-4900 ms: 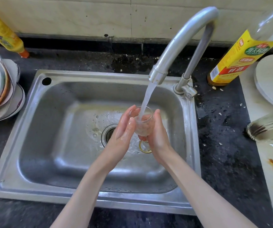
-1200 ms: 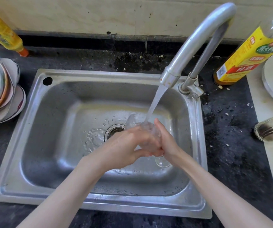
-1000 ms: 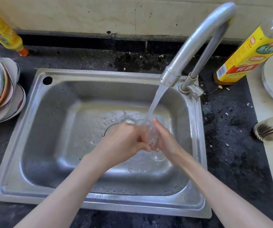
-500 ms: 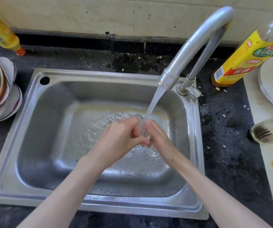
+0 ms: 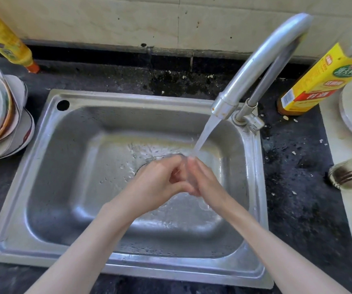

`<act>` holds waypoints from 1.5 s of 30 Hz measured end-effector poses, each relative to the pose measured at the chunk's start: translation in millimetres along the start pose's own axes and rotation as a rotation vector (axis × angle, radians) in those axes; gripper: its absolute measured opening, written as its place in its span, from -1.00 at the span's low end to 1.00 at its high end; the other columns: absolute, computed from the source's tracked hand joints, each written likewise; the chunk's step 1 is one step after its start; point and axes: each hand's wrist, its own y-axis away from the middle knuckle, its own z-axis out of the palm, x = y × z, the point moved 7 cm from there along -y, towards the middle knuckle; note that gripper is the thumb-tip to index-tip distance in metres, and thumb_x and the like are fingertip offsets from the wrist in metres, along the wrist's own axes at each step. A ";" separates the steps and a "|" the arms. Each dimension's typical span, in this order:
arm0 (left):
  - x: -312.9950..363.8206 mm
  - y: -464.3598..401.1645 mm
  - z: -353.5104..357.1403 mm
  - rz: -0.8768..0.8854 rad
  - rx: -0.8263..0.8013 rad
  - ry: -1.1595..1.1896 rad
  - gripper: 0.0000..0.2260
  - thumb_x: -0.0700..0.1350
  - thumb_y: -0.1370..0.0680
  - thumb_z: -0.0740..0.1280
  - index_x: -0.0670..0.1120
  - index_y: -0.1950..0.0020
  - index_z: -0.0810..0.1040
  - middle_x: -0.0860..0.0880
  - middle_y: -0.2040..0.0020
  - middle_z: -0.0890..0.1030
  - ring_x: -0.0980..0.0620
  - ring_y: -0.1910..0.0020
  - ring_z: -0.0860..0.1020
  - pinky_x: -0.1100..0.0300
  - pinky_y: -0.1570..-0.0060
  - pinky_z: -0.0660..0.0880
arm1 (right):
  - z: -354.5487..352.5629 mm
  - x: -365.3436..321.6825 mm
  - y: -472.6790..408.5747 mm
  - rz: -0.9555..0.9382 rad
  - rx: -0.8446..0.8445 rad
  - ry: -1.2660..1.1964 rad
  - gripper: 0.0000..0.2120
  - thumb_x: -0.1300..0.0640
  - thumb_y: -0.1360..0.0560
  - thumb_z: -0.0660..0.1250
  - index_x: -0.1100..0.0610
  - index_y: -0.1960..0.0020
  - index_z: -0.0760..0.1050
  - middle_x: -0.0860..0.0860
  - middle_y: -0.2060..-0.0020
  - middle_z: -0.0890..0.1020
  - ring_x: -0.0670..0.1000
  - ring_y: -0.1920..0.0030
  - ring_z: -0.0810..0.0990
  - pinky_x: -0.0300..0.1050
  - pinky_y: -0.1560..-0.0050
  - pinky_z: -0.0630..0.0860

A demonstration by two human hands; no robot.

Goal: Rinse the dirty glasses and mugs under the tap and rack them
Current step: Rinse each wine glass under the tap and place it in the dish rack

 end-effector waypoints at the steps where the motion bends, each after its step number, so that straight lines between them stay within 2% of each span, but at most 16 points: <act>1: 4.7 1.2 7.2 0.053 -0.118 0.001 -0.83 -0.19 -0.40 0.47 0.00 0.20 0.50 0.14 0.22 0.54 0.21 0.22 0.49 0.28 0.13 0.43 | -0.2 0.5 -0.3 0.068 0.006 -0.012 -0.47 -0.27 -0.54 -0.05 -0.03 0.11 0.61 0.08 0.27 0.60 -0.06 0.37 0.51 -0.31 0.49 0.35; 3: 6.2 4.3 16.7 0.084 -0.298 -0.061 -0.88 -0.26 -0.45 0.41 -0.07 0.07 0.61 0.16 0.11 0.60 0.28 0.13 0.51 0.43 0.06 0.38 | 1.1 5.1 -1.3 0.196 -0.038 -0.029 -0.38 -0.23 -0.58 -0.11 -0.07 0.35 0.61 0.05 0.52 0.50 -0.03 0.56 0.36 -0.26 0.55 0.10; 5: 1.0 2.2 15.2 0.019 -0.300 -0.138 -0.87 -0.22 -0.44 0.43 -0.01 0.09 0.67 0.11 0.12 0.66 0.25 0.16 0.53 0.45 0.09 0.38 | 1.5 9.6 -1.0 0.243 -0.080 -0.092 -0.34 -0.19 -0.60 -0.14 -0.04 0.39 0.59 0.00 0.60 0.43 -0.06 0.60 0.26 -0.24 0.53 0.03; 11: -2.8 -3.0 -2.4 -0.088 0.057 -0.054 -0.71 -0.06 -0.33 0.53 0.06 0.35 0.40 0.16 0.40 0.50 0.21 0.33 0.45 0.22 0.29 0.37 | -2.3 2.0 0.8 -0.003 0.035 -0.035 -0.46 -0.21 -0.59 -0.13 0.05 0.09 0.53 -0.18 0.42 0.53 -0.24 0.41 0.45 -0.39 0.36 0.33; 15: 11.4 2.2 15.3 0.054 -0.223 0.064 -0.77 -0.22 -0.45 0.42 -0.05 -0.08 0.57 0.15 0.07 0.58 0.21 0.03 0.49 0.33 0.00 0.43 | -3.9 12.1 -1.4 0.228 -0.021 -0.063 -0.33 -0.17 -0.62 -0.16 -0.02 0.30 0.64 0.00 0.38 0.64 -0.03 0.28 0.59 -0.23 0.30 0.42; 17: 6.6 4.9 19.7 0.057 -0.302 0.028 -0.73 -0.29 -0.48 0.37 -0.07 -0.14 0.59 0.11 0.00 0.61 0.23 -0.01 0.50 0.44 -0.03 0.39 | -2.2 11.2 0.1 0.284 -0.090 -0.082 -0.33 -0.19 -0.61 -0.19 0.00 0.31 0.59 -0.03 0.49 0.59 -0.09 0.45 0.55 -0.33 0.43 0.38; 19: -1.6 4.1 21.0 0.022 -0.291 -0.088 -0.81 -0.26 -0.48 0.39 -0.04 -0.03 0.66 0.06 0.03 0.67 0.23 0.06 0.55 0.45 0.01 0.42 | -1.6 11.1 -0.5 0.240 -0.126 -0.045 -0.34 -0.23 -0.58 -0.24 -0.04 0.31 0.55 -0.08 0.61 0.47 -0.14 0.60 0.37 -0.31 0.54 0.27; 21: -8.8 -0.7 14.6 -0.044 -0.156 -0.145 -0.94 -0.20 -0.44 0.43 -0.04 0.14 0.66 0.08 0.20 0.67 0.17 0.21 0.56 0.27 0.08 0.47 | -1.6 13.3 -0.7 0.138 -0.126 0.015 -0.39 -0.31 -0.53 -0.19 -0.07 0.27 0.54 -0.06 0.56 0.42 -0.10 0.53 0.28 -0.24 0.47 0.21; 25: -10.7 -5.4 0.3 -0.044 0.044 -0.059 -0.75 -0.10 -0.40 0.47 0.09 0.36 0.43 0.25 0.38 0.50 0.25 0.36 0.43 0.30 0.28 0.35 | 0.3 12.2 1.6 -0.010 -0.043 0.067 -0.70 -0.28 -0.49 0.02 -0.11 0.07 0.37 -0.20 0.26 0.49 -0.27 0.34 0.46 -0.37 0.30 0.36; 28: -7.1 -2.7 10.0 0.047 -0.185 -0.135 -0.83 -0.14 -0.47 0.40 0.16 0.12 0.56 0.23 0.15 0.52 0.30 0.10 0.43 0.25 -0.02 0.40 | -1.8 11.3 -2.9 0.107 -0.010 0.022 -0.51 -0.29 -0.56 -0.13 -0.05 0.09 0.47 -0.13 0.33 0.58 -0.24 0.43 0.49 -0.39 0.41 0.33; 31: -8.3 0.6 19.2 0.038 -0.311 -0.242 -0.88 -0.08 -0.48 0.40 0.15 0.06 0.64 0.22 0.11 0.53 0.21 0.04 0.51 0.20 -0.05 0.41 | 3.5 14.1 -7.5 0.228 -0.127 -0.059 -0.38 -0.22 -0.60 -0.24 -0.03 0.18 0.55 -0.02 0.56 0.51 -0.12 0.59 0.38 -0.25 0.55 0.19; 34: -5.8 -1.9 12.7 0.001 -0.161 -0.157 -0.93 -0.06 -0.39 0.48 0.08 0.25 0.63 0.17 0.27 0.58 0.16 0.19 0.54 0.16 0.07 0.47 | 2.8 17.3 -7.1 0.185 -0.138 -0.102 -0.33 -0.23 -0.58 -0.24 -0.02 0.24 0.58 -0.10 0.56 0.50 -0.12 0.57 0.37 -0.19 0.50 0.23; 36: -7.8 -5.1 5.7 -0.029 -0.009 -0.076 -0.74 -0.08 -0.33 0.53 0.08 0.39 0.45 0.18 0.40 0.52 0.20 0.32 0.48 0.26 0.25 0.43 | -0.9 16.3 -7.3 0.086 -0.079 -0.056 -0.39 -0.32 -0.52 -0.11 0.01 0.13 0.60 -0.03 0.43 0.52 -0.06 0.43 0.40 -0.14 0.36 0.30; 39: -5.1 -7.6 -5.1 0.024 0.139 0.018 -0.69 0.00 -0.34 0.49 0.11 0.37 0.34 0.26 0.40 0.51 0.22 0.39 0.45 0.40 0.35 0.31 | 2.5 9.2 -4.2 0.031 -0.038 -0.039 -0.56 -0.24 -0.50 0.06 0.10 -0.04 0.47 -0.16 0.34 0.50 -0.21 0.44 0.39 -0.34 0.37 0.31; 42: 1.0 -7.4 1.9 0.115 -0.097 -0.089 -0.86 0.11 -0.45 0.34 0.11 0.26 0.50 0.24 0.32 0.53 0.26 0.25 0.50 0.28 0.13 0.44 | 5.4 7.7 -5.6 0.094 -0.065 -0.158 -0.47 -0.21 -0.60 -0.15 0.07 0.08 0.49 -0.14 0.51 0.50 -0.18 0.57 0.33 -0.37 0.58 0.20; 45: 1.7 -5.9 5.9 0.096 -0.317 -0.158 -0.93 -0.11 -0.53 0.33 0.01 0.11 0.61 0.19 0.19 0.58 0.21 0.11 0.50 0.21 -0.02 0.42 | 3.5 19.9 -4.2 0.255 -0.060 -0.316 -0.42 -0.11 -0.62 -0.17 0.02 0.23 0.57 -0.08 0.55 0.53 -0.14 0.59 0.39 -0.32 0.56 0.20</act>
